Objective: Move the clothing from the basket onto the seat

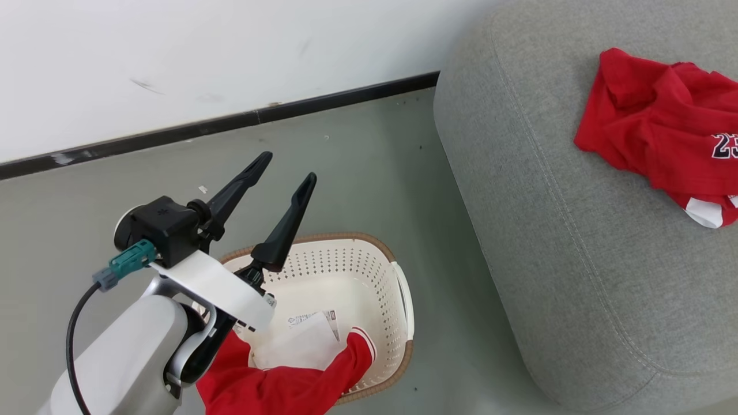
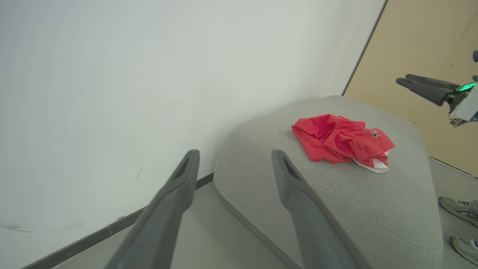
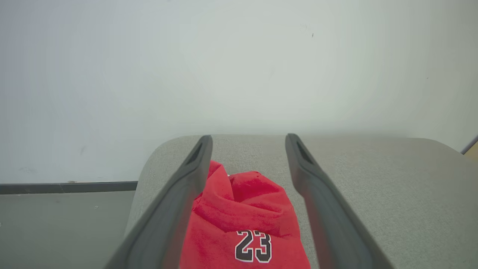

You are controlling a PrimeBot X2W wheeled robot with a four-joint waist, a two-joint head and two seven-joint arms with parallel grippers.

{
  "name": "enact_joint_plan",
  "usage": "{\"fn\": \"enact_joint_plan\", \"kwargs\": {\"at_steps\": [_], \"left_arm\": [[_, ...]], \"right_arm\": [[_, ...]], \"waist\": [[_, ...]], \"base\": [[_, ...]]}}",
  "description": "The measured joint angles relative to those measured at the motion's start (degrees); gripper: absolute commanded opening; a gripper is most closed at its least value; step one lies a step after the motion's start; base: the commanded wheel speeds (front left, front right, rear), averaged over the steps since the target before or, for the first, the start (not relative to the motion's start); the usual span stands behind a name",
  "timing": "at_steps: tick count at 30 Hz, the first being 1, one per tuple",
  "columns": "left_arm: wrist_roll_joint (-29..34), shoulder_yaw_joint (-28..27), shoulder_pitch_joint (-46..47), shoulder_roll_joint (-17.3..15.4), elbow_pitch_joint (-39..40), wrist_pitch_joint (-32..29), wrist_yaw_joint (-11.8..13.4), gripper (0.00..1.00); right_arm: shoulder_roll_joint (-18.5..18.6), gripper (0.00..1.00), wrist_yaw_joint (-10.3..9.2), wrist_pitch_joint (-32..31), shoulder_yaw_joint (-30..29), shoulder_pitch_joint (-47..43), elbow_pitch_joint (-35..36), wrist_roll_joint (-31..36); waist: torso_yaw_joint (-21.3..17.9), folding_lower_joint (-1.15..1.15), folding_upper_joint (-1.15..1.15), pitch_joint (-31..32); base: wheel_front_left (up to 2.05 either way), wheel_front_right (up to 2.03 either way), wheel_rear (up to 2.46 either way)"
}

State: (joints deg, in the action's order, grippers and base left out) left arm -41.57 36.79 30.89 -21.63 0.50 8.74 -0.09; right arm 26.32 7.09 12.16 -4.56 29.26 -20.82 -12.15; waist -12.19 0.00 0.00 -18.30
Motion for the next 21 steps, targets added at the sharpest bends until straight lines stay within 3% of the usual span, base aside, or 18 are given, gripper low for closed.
{"fn": "enact_joint_plan", "kwargs": {"at_steps": [6, 21], "left_arm": [[-0.82, -1.47, -2.57, -0.01, -0.98, 1.51, 1.74, 1.00], [-2.87, -8.84, -8.61, -0.85, -2.53, 4.50, 6.59, 1.00]], "right_arm": [[-1.34, 1.00, 0.00, 0.97, 1.47, -0.06, 3.90, -2.42], [-10.17, 1.00, -0.01, 2.04, 7.16, -3.83, 10.85, -6.12]], "waist": [[1.71, 0.00, 0.00, 2.16], [7.38, 0.00, 0.00, 6.63]], "base": [[0.00, 0.00, 0.00], [0.00, 0.00, 0.00]]}}
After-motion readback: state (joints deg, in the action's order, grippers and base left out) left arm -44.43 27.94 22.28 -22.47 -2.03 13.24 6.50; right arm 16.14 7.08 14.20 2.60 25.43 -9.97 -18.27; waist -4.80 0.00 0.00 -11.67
